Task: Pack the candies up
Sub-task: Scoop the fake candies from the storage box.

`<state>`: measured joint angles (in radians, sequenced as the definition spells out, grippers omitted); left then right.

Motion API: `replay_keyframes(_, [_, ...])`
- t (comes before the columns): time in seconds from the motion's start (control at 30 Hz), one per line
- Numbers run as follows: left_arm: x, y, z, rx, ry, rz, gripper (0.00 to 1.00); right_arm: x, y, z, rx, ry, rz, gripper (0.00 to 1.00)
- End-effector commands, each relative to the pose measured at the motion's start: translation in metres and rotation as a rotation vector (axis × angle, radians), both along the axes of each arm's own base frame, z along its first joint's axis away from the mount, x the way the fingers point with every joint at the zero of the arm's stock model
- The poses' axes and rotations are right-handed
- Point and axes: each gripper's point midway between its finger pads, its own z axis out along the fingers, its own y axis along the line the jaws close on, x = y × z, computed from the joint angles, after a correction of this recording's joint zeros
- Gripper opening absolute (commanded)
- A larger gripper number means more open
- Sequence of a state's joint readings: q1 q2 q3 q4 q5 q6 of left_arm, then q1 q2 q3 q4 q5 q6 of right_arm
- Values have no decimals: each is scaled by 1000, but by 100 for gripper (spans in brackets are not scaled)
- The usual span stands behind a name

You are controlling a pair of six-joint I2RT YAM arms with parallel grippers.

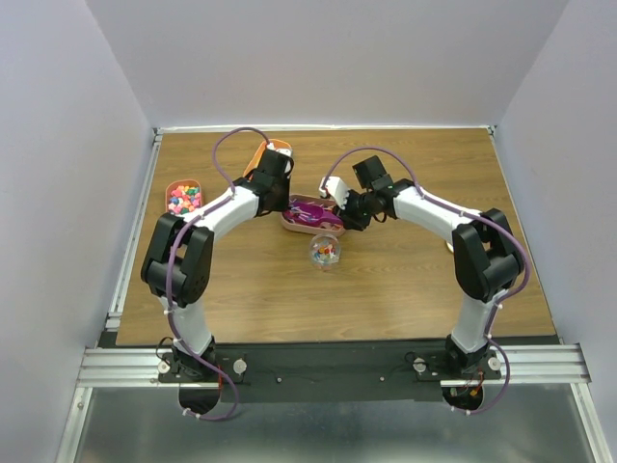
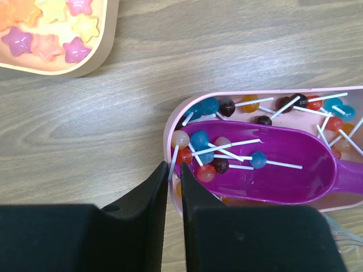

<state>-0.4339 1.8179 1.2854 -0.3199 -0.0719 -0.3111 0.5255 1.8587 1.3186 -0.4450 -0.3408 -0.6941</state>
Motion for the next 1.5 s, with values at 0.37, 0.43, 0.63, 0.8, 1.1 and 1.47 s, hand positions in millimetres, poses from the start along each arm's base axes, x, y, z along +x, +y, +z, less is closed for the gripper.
replay_keyframes(0.37, [8,-12,26,-75,-64,-10,33,2,14,19,85,-30,19,1])
replay_keyframes(0.43, [8,-12,27,-77,-67,-8,33,3,13,19,82,-32,17,1])
replay_keyframes(0.63, [8,-12,28,-81,-71,-10,33,0,16,15,107,-10,34,1])
replay_keyframes(0.8, [9,-11,30,-86,-78,-3,33,-3,21,13,151,7,52,1])
replay_keyframes(1.1, [11,-9,34,-90,-88,5,33,-1,14,16,215,18,47,1])
replay_keyframes(1.47, [13,-3,39,-88,-107,25,33,-1,8,17,281,19,45,1])
